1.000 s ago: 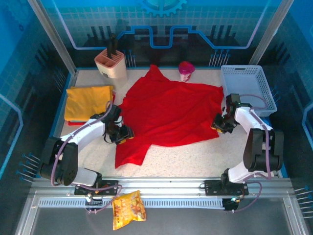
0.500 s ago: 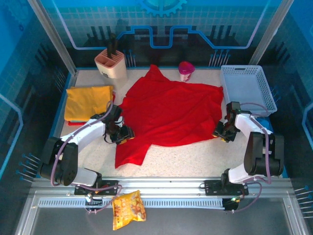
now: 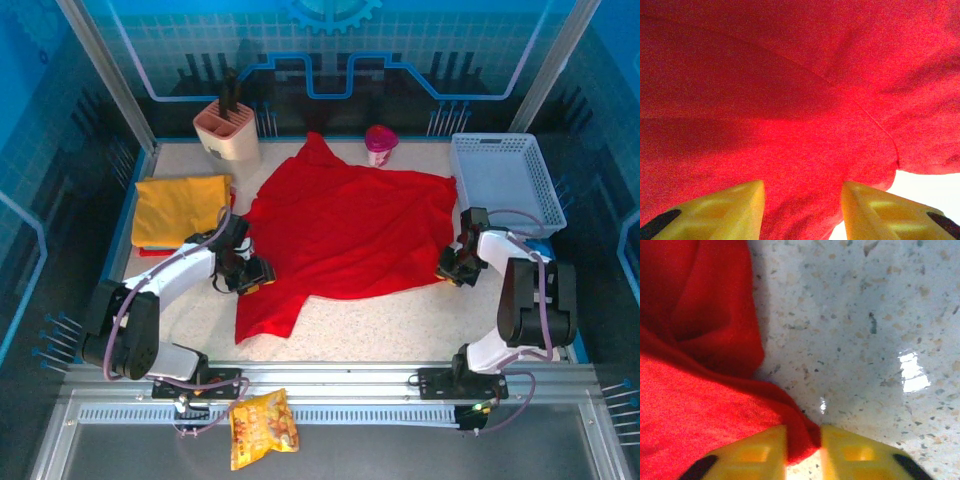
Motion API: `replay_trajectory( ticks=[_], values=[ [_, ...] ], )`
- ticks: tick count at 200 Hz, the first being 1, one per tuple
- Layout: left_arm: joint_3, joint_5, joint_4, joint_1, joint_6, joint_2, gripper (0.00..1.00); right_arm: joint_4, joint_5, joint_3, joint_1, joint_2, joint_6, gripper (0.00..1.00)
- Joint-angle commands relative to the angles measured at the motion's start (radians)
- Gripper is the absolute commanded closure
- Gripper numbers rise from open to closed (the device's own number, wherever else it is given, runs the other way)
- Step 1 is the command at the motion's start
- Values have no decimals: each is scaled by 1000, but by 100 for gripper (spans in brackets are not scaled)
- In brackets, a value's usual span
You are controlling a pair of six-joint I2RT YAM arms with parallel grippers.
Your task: Fold and stack the t-shirts
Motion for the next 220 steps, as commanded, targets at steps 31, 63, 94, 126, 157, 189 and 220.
replay_trajectory(
  ticks=[31, 63, 94, 126, 157, 189, 220],
  values=[
    [-18, 19, 8, -8, 5, -30, 55, -39, 12, -8, -10, -73, 6, 100],
    [-12, 19, 11, -8, 4, -26, 55, -130, 23, -1, -10, -185, 6, 100],
    [-4, 24, 16, -11, 3, -21, 55, -200, 19, -9, -10, -295, 24, 100],
    [0, 24, 15, -13, 6, -18, 55, -278, -18, -30, -8, -385, 54, 100],
    [5, 24, 9, -13, 6, -21, 55, -376, -6, -64, 17, -513, 128, 100],
    [17, 19, -3, -15, 9, -32, 55, -541, 33, -34, 30, -610, 185, 100],
    [28, 28, -5, -15, 15, -15, 55, -620, -17, -52, 33, -667, 222, 100]
  ],
)
